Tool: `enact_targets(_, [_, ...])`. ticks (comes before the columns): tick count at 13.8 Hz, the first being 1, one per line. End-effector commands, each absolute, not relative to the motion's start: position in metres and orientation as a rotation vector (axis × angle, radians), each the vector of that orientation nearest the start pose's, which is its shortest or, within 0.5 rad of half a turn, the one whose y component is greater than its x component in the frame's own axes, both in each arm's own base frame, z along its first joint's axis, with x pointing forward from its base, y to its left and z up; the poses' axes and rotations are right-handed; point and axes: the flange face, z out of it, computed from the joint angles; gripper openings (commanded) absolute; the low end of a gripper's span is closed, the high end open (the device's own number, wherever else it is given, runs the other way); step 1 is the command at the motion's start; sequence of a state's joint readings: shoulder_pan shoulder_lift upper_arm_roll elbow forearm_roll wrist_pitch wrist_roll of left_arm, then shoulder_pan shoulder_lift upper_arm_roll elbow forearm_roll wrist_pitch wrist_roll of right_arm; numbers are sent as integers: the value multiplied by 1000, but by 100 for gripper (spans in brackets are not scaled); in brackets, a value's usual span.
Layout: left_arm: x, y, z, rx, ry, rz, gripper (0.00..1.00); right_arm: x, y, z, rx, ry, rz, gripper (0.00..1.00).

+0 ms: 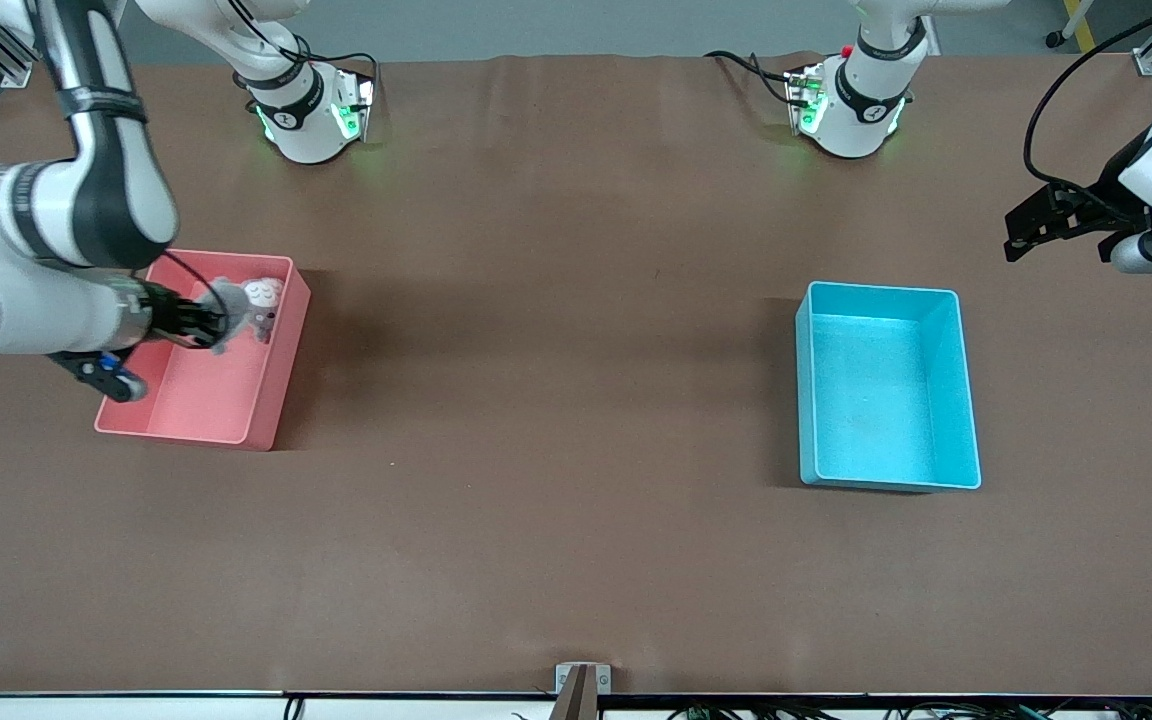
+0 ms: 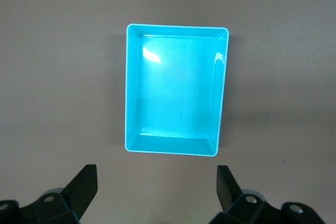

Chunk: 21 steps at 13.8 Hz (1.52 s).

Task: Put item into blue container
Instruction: 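Set the gray plush mid-table with the right gripper while the left gripper approaches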

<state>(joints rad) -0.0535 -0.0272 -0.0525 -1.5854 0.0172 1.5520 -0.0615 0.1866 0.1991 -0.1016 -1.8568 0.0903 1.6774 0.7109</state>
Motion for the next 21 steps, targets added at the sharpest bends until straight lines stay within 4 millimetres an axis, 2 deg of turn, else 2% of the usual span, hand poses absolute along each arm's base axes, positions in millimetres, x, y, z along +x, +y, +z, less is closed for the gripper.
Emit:
enact_targets(1, [545, -71, 627, -3119, 108, -18, 100, 559, 123, 389, -2916, 1141, 543, 1])
enact_targets(2, [547, -76, 623, -3120, 115, -18, 100, 556, 154, 389, -2900, 1188, 505, 1])
enact_targets(4, [556, -89, 606, -3120, 130, 15, 100, 552, 209, 375, -2864, 1296, 423, 1])
enact_targets(5, [560, -93, 594, -3125, 85, 49, 100, 551, 239, 367, -2819, 1346, 390, 1])
enact_targets(6, [564, -101, 583, -3127, 49, 78, 100, 551, 256, 358, -2780, 1389, 362, 1])
enact_targets(7, [566, -111, 570, -3126, 6, 119, 100, 547, 282, 348, -2740, 1417, 327, 1])
enact_targets(9, [575, -133, 538, -3162, -177, 199, 100, 541, 331, 321, -2677, 1491, 254, 0])
enact_targets(12, [590, -178, 485, -3142, -383, 254, 100, 534, 391, 286, -2618, 1573, 193, 0])
enact_targets(14, [596, -210, 448, -3118, -529, 288, 100, 534, 416, 265, -2569, 1627, 157, 0])
enact_targets(16, [596, -249, 419, -3092, -679, 288, 100, 526, 439, 243, -2559, 1641, 141, 3])
enact_targets(17, [594, -271, 407, -3080, -780, 282, 100, 526, 441, 236, -2553, 1652, 130, 13])
enact_targets(18, [593, -285, 395, -3063, -880, 285, 100, 523, 445, 228, -2560, 1648, 130, 31])
enact_targets(19, [590, -303, 381, -3038, -965, 295, 100, 519, 447, 223, -2570, 1645, 131, 57])
enact_targets(20, [588, -314, 370, -3013, -1039, 304, 100, 519, 447, 223, -2572, 1645, 131, 75])
enact_targets(21, [586, -325, 355, -2976, -1145, 330, 100, 519, 447, 223, -2574, 1648, 135, 100])
